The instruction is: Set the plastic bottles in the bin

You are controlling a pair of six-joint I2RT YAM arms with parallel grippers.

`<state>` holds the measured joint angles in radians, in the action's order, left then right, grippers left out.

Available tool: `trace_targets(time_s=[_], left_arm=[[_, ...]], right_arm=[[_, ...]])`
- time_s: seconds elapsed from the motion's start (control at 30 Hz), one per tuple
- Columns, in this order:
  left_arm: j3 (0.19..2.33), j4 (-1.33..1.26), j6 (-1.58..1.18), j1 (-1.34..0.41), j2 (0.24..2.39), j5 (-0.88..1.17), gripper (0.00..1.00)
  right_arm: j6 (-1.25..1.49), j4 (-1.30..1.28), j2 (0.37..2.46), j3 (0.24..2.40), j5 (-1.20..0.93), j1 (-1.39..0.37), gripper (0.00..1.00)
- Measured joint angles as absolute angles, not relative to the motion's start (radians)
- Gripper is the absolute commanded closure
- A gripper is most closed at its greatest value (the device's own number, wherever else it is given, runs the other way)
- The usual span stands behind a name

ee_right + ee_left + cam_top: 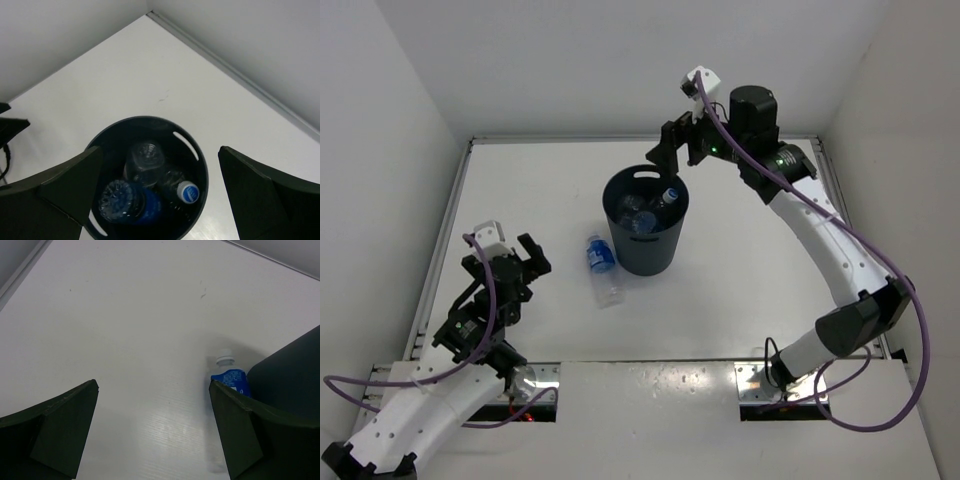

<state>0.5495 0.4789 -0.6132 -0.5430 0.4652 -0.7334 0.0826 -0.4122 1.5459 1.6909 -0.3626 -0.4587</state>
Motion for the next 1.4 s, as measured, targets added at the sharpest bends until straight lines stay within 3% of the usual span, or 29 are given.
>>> trace_targets(time_s=[0.33, 0.83, 1.1, 1.4], left_arm=[[0.48, 0.308, -0.718, -0.544, 0.585, -0.52, 0.0], [0.448, -0.104, -0.767, -0.526, 1.115, -0.16, 0.0], [0.457, -0.261, -0.772, -0.524, 1.282, -0.049, 0.0], [0.529, -0.266, -0.796, -0.522, 1.422, -0.034, 0.21]], right_arm=[[0.062, -0.374, 1.519, 1.689, -0.294, -0.459, 0.0], [0.0, -0.401, 1.477, 1.613, -0.245, -0.458, 0.0], [-0.054, -0.42, 1.428, 1.586, -0.204, -0.44, 0.0], [-0.082, -0.421, 1.402, 1.552, -0.167, -0.427, 0.0]])
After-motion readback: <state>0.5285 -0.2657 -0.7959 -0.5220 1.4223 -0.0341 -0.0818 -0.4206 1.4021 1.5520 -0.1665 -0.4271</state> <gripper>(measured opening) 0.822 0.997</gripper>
